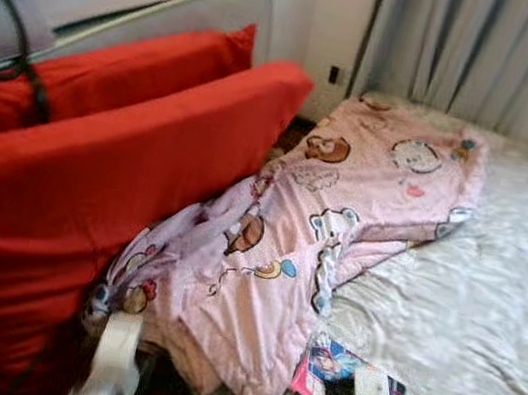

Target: Clean up the room

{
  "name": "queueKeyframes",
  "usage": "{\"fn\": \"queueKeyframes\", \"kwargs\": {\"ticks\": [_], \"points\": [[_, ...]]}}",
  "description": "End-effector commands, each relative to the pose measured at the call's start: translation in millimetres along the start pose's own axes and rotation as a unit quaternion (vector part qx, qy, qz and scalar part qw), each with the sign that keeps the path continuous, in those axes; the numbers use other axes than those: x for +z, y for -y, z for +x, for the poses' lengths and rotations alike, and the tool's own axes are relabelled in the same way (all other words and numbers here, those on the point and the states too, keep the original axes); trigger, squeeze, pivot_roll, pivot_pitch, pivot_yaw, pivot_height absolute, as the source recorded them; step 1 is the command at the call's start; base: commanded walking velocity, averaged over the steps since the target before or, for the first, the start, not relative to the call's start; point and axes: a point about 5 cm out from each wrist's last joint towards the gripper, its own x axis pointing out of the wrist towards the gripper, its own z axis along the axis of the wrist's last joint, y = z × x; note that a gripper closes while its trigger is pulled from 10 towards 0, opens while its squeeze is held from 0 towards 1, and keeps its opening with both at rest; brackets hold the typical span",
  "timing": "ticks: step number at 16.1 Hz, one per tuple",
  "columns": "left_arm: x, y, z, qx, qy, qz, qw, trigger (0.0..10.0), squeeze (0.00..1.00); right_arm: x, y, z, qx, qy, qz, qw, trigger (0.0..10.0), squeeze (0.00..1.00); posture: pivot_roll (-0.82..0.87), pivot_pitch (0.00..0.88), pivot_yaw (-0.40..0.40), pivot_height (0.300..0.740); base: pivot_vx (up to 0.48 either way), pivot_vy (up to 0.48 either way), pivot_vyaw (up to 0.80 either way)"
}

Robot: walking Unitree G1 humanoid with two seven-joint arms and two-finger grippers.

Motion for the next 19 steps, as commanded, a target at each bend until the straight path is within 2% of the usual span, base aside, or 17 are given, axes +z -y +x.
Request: {"fn": "queueKeyframes", "kwargs": {"ticks": [1,3,4,6,8,10,12,15,19], "points": [[14,-4.7,1.8,0.004,0.041,-0.018,0.999,10.0,0.00,18,-0.9,3.6,0.006,0.047,0.012,0.999,10.0,0.00,0.02,0.000,0.012,0.740,0.000,0.000,0.00],[38,-0.3,3.6,-0.019,0.110,-0.006,0.994,10.0,0.00,39,-2.6,5.5,0.011,0.106,0.018,0.994,10.0,0.00,0.02,0.000,0.010,0.740,0.000,0.000,0.00],[51,-0.2,2.1,-0.025,0.152,-0.001,0.988,10.0,0.00,47,2.1,3.3,0.002,0.143,0.026,0.989,10.0,0.00,0.02,0.000,0.010,0.740,0.000,0.000,0.00],[57,-2.4,-2.5,-0.032,0.181,0.014,0.983,10.0,0.00,54,9.1,-1.8,-0.012,0.184,0.033,0.982,10.0,0.00,0.02,0.000,0.011,0.740,0.000,0.000,0.00],[59,-14.3,-12.2,-0.017,0.211,0.011,0.977,10.0,0.00,54,24.9,-14.0,-0.040,0.225,0.035,0.973,10.0,0.00,0.01,0.000,0.011,0.740,0.000,0.000,0.00],[57,-16.5,-18.4,-0.017,0.222,0.012,0.975,10.0,0.00,48,31.8,-21.2,-0.052,0.232,0.031,0.971,10.0,0.00,0.02,0.000,0.007,0.740,0.000,0.000,0.00],[60,-12.0,-22.4,-0.028,0.237,0.017,0.971,10.0,0.00,41,34.9,-26.4,-0.058,0.231,0.022,0.971,10.0,0.00,0.03,0.000,-0.002,0.740,0.000,0.000,0.00],[68,-5.7,-22.7,-0.041,0.242,0.025,0.969,10.0,0.00,48,33.7,-21.9,-0.067,0.215,0.018,0.974,10.0,0.00,0.02,0.000,-0.003,0.740,0.000,0.000,0.00],[75,5.6,-21.6,-0.050,0.245,0.025,0.968,10.0,0.00,56,29.0,-23.2,-0.055,0.231,0.014,0.971,10.0,0.00,0.01,0.000,-0.007,0.700,0.000,0.000,0.00]]}}
